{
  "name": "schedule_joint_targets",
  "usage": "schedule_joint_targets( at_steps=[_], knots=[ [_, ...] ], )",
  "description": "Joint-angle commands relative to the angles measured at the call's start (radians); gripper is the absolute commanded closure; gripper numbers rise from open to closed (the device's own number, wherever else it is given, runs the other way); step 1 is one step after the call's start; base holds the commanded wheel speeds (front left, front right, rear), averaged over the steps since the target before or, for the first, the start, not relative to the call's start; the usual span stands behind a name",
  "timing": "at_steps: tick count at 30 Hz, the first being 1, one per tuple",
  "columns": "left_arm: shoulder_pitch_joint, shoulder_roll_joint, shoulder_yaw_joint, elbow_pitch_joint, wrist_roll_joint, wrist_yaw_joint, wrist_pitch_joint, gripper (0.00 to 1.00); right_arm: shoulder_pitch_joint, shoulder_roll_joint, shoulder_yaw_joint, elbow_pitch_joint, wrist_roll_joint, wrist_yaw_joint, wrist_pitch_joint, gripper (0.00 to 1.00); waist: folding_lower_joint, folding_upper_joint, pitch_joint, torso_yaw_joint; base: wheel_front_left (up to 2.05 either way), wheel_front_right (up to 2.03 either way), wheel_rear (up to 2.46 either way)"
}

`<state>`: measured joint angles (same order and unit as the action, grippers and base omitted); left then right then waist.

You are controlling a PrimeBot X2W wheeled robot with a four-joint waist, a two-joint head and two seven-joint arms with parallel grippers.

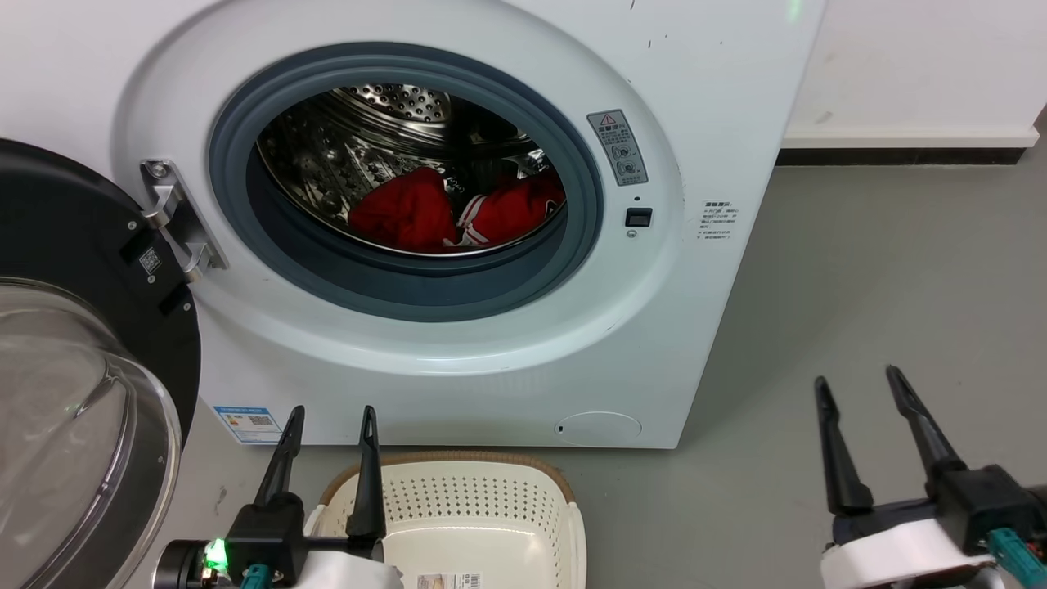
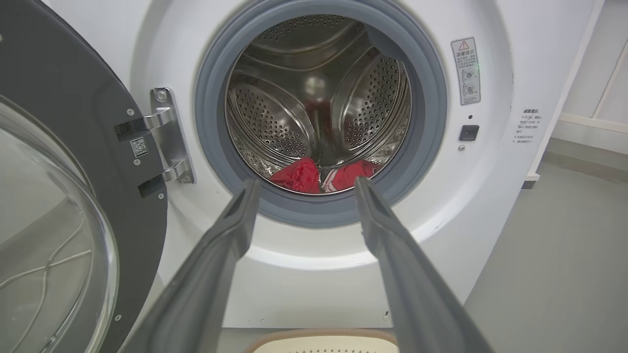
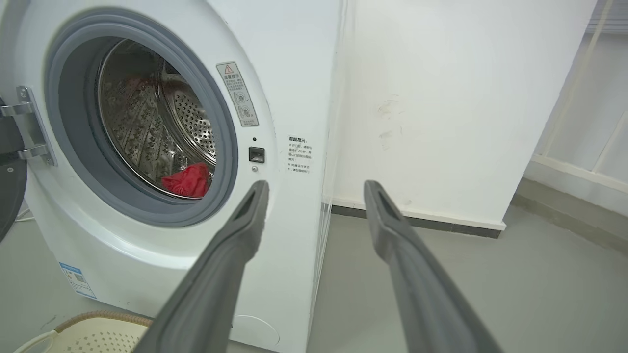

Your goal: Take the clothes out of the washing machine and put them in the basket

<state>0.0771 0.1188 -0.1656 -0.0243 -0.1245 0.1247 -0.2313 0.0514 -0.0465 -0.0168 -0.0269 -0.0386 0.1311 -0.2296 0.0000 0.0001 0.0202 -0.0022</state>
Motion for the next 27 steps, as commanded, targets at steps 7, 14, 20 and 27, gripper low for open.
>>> schedule_joint_targets(
  at_steps=[7, 14, 20, 27],
  knots=[
    [0.018, 0.004, -0.008, -0.013, 0.047, 0.019, -0.018, 0.0, 0.021, -0.005, -0.012, 0.044, 0.049, -0.001, -0.019, 0.0, 0.0, -0.0001, -0.002, -0.002, 0.0, 0.0, 0.0],
    [0.028, 0.002, -0.01, 0.0, 0.092, 0.001, -0.029, 0.0, 0.024, -0.005, -0.022, 0.08, 0.03, -0.001, -0.031, 0.0, 0.0, -0.0001, -0.002, -0.003, 0.0, 0.0, 0.0],
    [0.029, -0.001, -0.01, -0.001, 0.12, 0.006, -0.037, 0.0, 0.02, -0.005, -0.021, 0.078, 0.006, -0.001, -0.038, 0.0, 0.0, -0.0001, 0.0, -0.004, 0.0, 0.0, 0.0],
    [0.03, -0.006, -0.005, 0.004, 0.117, -0.004, -0.037, 0.0, 0.017, -0.005, -0.014, 0.071, 0.024, -0.001, -0.036, 0.0, 0.0, -0.0001, -0.001, -0.005, 0.0, 0.0, 0.0]
  ],
)
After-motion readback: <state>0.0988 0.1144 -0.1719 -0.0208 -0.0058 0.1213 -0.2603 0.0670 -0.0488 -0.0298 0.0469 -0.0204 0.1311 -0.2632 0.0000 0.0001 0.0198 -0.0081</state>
